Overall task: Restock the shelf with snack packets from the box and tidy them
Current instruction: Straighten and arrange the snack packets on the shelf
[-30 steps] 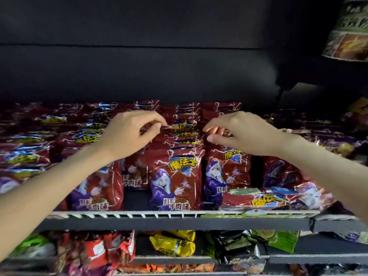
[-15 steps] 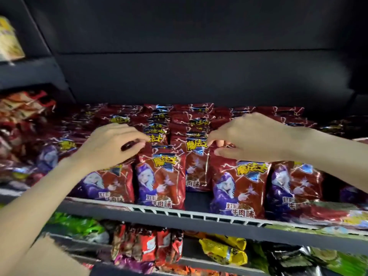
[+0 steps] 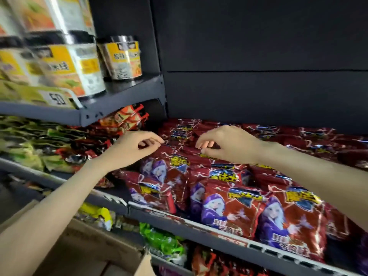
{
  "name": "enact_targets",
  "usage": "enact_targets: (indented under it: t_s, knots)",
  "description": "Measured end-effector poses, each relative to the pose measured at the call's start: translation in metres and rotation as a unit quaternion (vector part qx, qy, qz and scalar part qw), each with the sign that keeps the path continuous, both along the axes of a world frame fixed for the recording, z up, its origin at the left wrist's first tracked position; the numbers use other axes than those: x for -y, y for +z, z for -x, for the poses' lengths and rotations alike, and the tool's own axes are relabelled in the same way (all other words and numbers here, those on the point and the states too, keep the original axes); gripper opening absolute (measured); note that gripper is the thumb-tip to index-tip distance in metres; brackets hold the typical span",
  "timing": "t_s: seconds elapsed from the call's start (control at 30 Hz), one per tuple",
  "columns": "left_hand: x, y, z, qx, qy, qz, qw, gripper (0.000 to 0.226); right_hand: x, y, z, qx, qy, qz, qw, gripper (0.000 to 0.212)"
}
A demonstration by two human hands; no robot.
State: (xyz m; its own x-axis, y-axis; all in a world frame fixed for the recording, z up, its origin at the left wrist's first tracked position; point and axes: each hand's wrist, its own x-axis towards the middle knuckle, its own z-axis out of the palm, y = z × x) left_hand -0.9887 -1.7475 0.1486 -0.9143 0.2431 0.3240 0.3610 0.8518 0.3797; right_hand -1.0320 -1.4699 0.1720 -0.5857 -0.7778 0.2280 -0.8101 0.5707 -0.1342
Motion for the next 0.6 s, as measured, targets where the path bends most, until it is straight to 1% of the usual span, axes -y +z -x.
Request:
enact_targets:
  t_s: [0.1, 0.2, 0.3, 0.33, 0.37, 0.4, 0.47, 0.5, 0.53, 0.57, 0.6]
  knots:
    - [0.019, -0.007, 0.018, 0.033, -0.029, 0.067, 0.997, 0.030, 0.023, -0.010, 0.009, 0.021, -0.013, -0.019, 1.000, 0.025]
    - [0.023, -0.015, 0.036, 0.048, -0.056, 0.131, 0.989, 0.046, 0.036, -0.017, 0.017, 0.013, -0.032, -0.060, 0.998, 0.028]
    - [0.017, -0.022, 0.047, 0.028, -0.083, 0.215, 0.973, 0.061, 0.041, -0.019, 0.024, 0.013, -0.038, -0.052, 0.998, 0.030]
    - [0.016, -0.024, 0.048, 0.027, -0.085, 0.218, 0.972, 0.063, 0.044, -0.018, 0.024, 0.015, -0.033, -0.046, 0.998, 0.030]
    - [0.017, -0.025, 0.047, 0.029, -0.084, 0.197, 0.976, 0.064, 0.047, -0.017, 0.026, 0.018, -0.021, -0.043, 0.999, 0.031]
    - [0.020, -0.028, 0.044, 0.030, -0.077, 0.155, 0.984, 0.063, 0.052, -0.016, 0.027, 0.020, -0.009, -0.053, 0.998, 0.033]
    - [0.033, -0.036, 0.037, 0.001, -0.036, 0.051, 0.998, 0.057, 0.068, -0.017, 0.030, 0.002, -0.007, -0.111, 0.994, 0.042]
    - [0.042, -0.041, 0.032, -0.023, -0.002, 0.022, 0.999, 0.051, 0.076, -0.019, 0.032, -0.021, -0.016, -0.146, 0.989, 0.048]
    - [0.052, -0.048, 0.028, -0.037, 0.037, 0.008, 0.999, 0.045, 0.084, -0.021, 0.034, -0.045, -0.024, -0.176, 0.983, 0.053]
    - [0.061, -0.056, 0.024, -0.034, 0.071, 0.004, 0.997, 0.042, 0.091, -0.023, 0.035, -0.066, -0.028, -0.200, 0.977, 0.056]
    - [0.069, -0.064, 0.021, -0.010, 0.096, -0.001, 0.995, 0.039, 0.097, -0.025, 0.036, -0.080, -0.028, -0.215, 0.973, 0.056]
